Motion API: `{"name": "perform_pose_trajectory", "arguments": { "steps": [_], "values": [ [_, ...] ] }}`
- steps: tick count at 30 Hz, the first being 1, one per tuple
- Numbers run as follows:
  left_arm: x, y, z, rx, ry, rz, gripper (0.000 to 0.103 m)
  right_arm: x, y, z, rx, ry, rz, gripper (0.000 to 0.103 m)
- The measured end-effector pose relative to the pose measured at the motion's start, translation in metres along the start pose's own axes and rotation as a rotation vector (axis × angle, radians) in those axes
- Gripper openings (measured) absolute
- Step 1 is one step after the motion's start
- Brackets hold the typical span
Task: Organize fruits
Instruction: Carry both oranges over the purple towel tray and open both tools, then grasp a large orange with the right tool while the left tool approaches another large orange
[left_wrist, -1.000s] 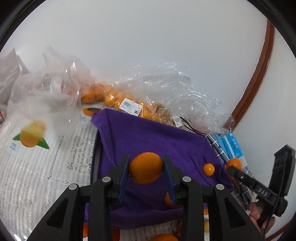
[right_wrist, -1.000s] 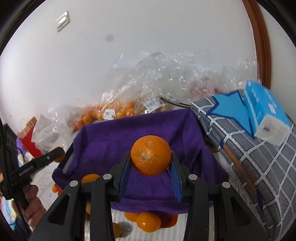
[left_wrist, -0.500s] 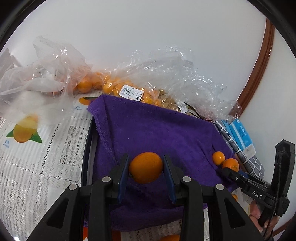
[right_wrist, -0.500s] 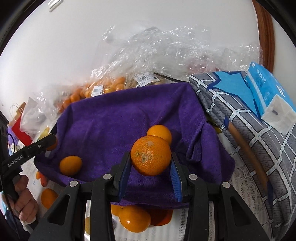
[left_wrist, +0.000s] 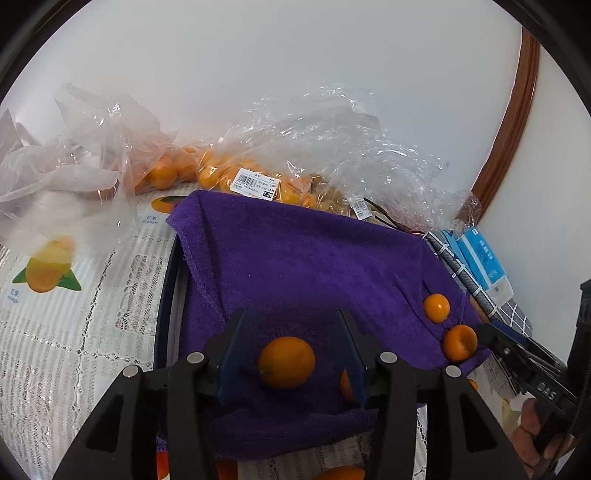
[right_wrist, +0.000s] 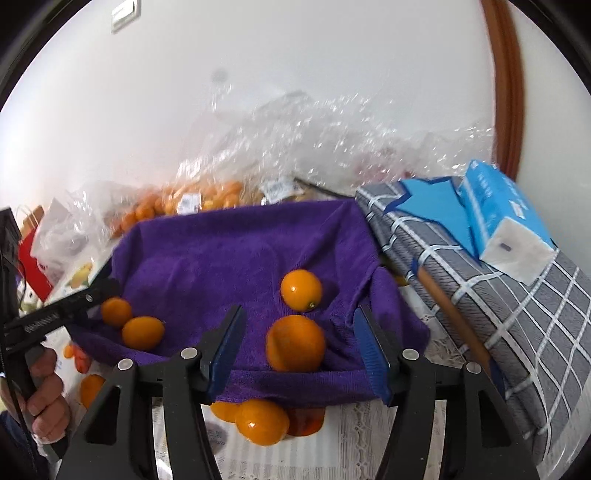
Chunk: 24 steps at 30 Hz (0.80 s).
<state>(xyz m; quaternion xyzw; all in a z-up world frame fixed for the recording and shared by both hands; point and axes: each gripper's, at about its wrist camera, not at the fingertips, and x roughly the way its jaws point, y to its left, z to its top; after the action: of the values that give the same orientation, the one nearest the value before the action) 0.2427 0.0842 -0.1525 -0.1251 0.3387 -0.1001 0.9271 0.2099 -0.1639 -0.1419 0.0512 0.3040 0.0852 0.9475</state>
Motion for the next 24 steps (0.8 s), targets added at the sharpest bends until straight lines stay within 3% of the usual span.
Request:
{"name": "perform_pose_trajectory", "arguments": {
  "steps": [5,12,20,24],
  "values": [
    [0.0,0.002,0.001,-0.011,0.004,-0.003,0.049,-0.014,0.005,-0.011,0.005,0.0,0.02,0.06],
    [-0.001,0.004,0.002,-0.027,0.003,-0.006,0.05,-0.022,0.009,-0.037,0.01,0.043,0.052,0.052],
    [-0.001,0.004,0.002,-0.027,0.004,-0.004,0.051,0.0,0.023,-0.046,-0.052,0.142,0.042,0.043],
    [-0.001,0.002,0.002,-0.016,0.0,0.0,0.051,0.011,0.026,-0.047,-0.071,0.192,0.02,0.034]
  ]
}}
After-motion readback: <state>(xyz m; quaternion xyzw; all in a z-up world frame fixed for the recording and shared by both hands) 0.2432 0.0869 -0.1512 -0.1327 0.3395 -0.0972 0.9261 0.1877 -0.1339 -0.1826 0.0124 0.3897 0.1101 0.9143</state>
